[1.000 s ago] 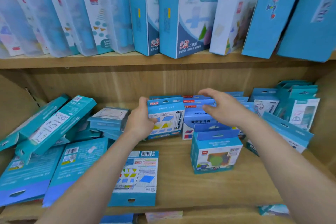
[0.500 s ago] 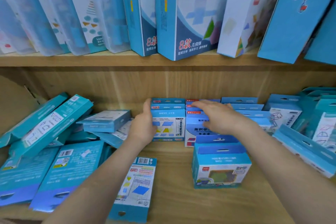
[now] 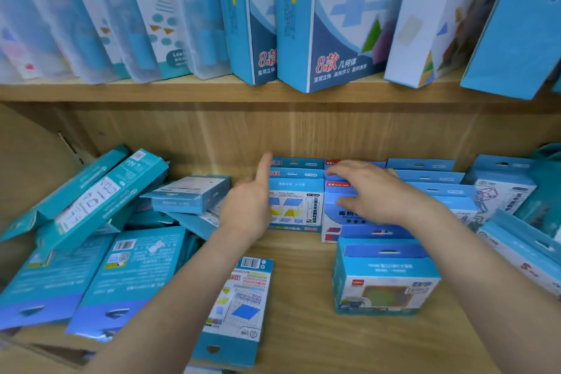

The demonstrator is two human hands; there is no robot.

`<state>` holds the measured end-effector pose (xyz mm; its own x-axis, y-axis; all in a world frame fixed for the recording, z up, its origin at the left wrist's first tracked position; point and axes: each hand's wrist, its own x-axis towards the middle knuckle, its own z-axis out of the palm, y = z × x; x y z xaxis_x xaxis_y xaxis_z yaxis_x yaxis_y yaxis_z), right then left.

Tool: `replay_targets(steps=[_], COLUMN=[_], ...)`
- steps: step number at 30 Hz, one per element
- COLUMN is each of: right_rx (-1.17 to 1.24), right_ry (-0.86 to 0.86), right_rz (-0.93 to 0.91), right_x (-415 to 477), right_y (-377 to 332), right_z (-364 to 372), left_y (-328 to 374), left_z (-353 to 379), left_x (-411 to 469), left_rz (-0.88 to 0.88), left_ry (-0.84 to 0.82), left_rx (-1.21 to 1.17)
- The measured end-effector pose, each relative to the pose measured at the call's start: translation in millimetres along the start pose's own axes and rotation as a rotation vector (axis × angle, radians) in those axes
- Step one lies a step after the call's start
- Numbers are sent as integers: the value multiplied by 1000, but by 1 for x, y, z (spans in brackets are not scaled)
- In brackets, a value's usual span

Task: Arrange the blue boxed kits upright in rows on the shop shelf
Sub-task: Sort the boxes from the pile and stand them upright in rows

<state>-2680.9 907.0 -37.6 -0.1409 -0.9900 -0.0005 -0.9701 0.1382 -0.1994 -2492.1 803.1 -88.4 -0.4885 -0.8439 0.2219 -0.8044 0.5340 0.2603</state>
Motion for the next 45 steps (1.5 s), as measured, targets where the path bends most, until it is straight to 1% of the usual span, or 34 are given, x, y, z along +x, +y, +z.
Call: replay_targets(steps=[2,4,6,7,11,13,15,17,20,24,28,30,33,35,39,42,43,45], right_rx=[99,227,298,328,412,458,494,544,593,605,584,589,684,767,961,1089,1117,1152], right_ry=[54,88,113,119,106,94,79,59,55,52,47,71,126,144,166,190,205,241], right_rz=[-51,-100,-145,-167,-239,-249,-255,-243,-218,-184,-209,-204,-167,-154,-118,1,37,88], right_x=[-4,-7,-10,-10,-5,-4,-2,-3,-3,0,2,2,-1,-7,-21,-35,-39,-48], right_y=[-9,-26,-46,-57,-91,-103,-111,-116,-120,-129,-143,-149,-153,-153,-143,-130,-126,-119], right_z=[-6,-8,-4,0,19,25,33,40,51,63,74,78,78,71,57,58,58,58], left_y=[-1,-15,-42,-58,-110,-121,-126,-128,-130,-134,-137,-135,-133,-130,-115,-108,-107,-106], left_z=[-21,-43,-60,-66,-75,-71,-67,-67,-73,-82,-86,-92,-105,-116,-131,-134,-135,-135], left_x=[-13,-29,-40,-43,-49,-50,-51,-52,-51,-51,-64,-72,-79,-82,-83,-81,-81,-82], left_rz=[65,148,180,170,86,84,108,134,179,307,367,367,313,263,124,4,-26,-61], left_ry=[127,282,339,323,131,101,120,155,172,169,220,262,310,334,300,337,361,395], left_rx=[17,-17,-36,-34,94,176,241,257,199,201,175,106,-50,-258,-675,-1020,-1066,-1074])
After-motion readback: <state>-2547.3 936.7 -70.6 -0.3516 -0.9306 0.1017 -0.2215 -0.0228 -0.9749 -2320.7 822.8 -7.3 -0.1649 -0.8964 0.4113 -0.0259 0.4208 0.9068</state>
